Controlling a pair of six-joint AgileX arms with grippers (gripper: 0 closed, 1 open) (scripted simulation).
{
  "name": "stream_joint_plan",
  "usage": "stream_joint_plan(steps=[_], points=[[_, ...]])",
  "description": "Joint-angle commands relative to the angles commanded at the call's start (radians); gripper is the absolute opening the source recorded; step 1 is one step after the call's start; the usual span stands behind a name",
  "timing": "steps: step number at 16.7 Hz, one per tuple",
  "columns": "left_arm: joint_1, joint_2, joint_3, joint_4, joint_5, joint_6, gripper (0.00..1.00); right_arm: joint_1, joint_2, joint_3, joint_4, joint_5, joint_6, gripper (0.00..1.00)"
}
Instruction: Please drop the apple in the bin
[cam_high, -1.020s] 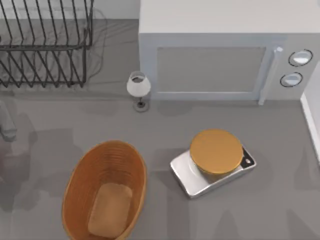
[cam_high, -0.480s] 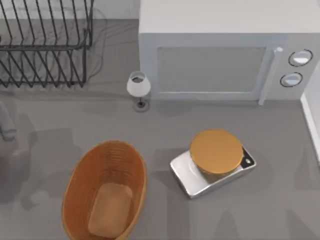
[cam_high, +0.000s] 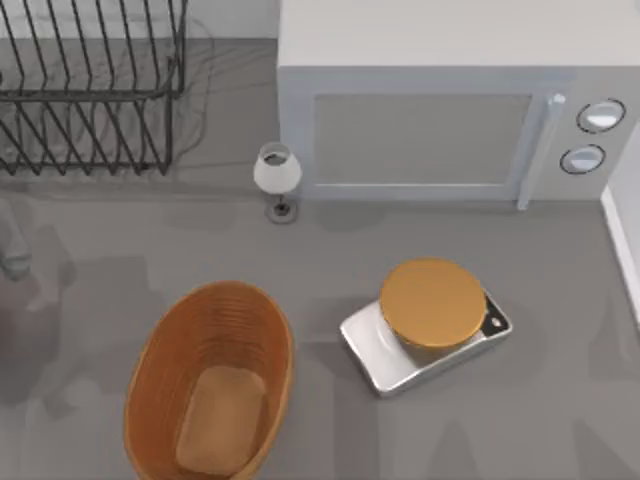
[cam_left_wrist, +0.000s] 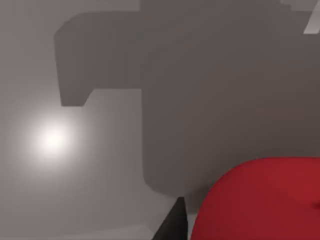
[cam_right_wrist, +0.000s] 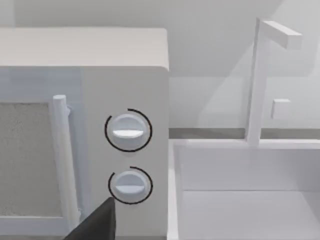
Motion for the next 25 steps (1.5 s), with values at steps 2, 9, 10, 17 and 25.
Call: stream_joint_plan(steps=[2, 9, 10, 17, 25], points=[[0.002, -0.012, 0.051, -0.058, 0.0, 0.001, 0.0, 0.0, 0.0, 0.0, 0.0, 0.0, 0.0, 1.0], [-0.004, -0.113, 0.331, -0.474, 0.0, 0.0, 0.0, 0.0, 0.0, 0.0, 0.0, 0.0, 0.0, 1.0], [-0.005, -0.129, 0.363, -0.513, -0.001, -0.002, 0.0, 0.0, 0.0, 0.0, 0.0, 0.0, 0.0, 1.0], [-0.003, -0.152, 0.406, -0.562, -0.001, -0.006, 0.0, 0.0, 0.0, 0.0, 0.0, 0.0, 0.0, 1.0], [-0.172, -0.185, 0.387, -0.563, 0.014, -0.369, 0.0, 0.0, 0.0, 0.0, 0.0, 0.0, 0.0, 1.0]])
